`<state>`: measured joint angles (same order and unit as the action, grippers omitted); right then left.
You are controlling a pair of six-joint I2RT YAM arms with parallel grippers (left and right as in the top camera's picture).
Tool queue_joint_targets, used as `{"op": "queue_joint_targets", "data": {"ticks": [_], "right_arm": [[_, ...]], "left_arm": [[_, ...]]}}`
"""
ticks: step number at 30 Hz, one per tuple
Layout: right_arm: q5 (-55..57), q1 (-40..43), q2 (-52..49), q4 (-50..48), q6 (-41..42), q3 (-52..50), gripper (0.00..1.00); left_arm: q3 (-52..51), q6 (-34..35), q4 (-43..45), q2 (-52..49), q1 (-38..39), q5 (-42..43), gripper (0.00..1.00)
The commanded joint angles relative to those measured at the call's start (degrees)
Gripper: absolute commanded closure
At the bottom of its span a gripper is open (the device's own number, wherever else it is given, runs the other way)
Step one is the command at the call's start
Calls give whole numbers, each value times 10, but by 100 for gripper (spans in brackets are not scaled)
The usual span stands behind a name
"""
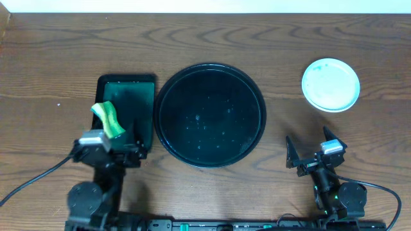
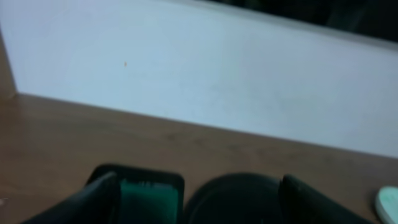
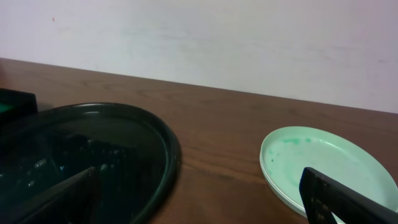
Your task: Clean dirty plates on tray and stack at the side
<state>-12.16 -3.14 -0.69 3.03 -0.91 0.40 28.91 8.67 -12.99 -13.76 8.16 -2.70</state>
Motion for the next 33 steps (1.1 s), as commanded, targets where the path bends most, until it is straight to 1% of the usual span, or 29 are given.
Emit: {"op": "queue_joint_targets", "data": {"ticks": [1, 4, 8, 20, 33], "right_arm": [[-3, -3, 4, 2, -9, -1, 1], [-3, -3, 4, 2, -9, -1, 1], [-3, -3, 4, 2, -9, -1, 1], [-3, -3, 4, 2, -9, -1, 1], [-3, -3, 4, 2, -9, -1, 1]], "left_arm": [[-63, -9, 59, 5, -9, 8, 19], [-93, -10, 78, 12, -21, 7, 19], [-122, -10, 77, 32, -37, 7, 18], [-214, -9, 79, 137, -79, 8, 19], [-258, -9, 82, 137, -79, 5, 18]]}}
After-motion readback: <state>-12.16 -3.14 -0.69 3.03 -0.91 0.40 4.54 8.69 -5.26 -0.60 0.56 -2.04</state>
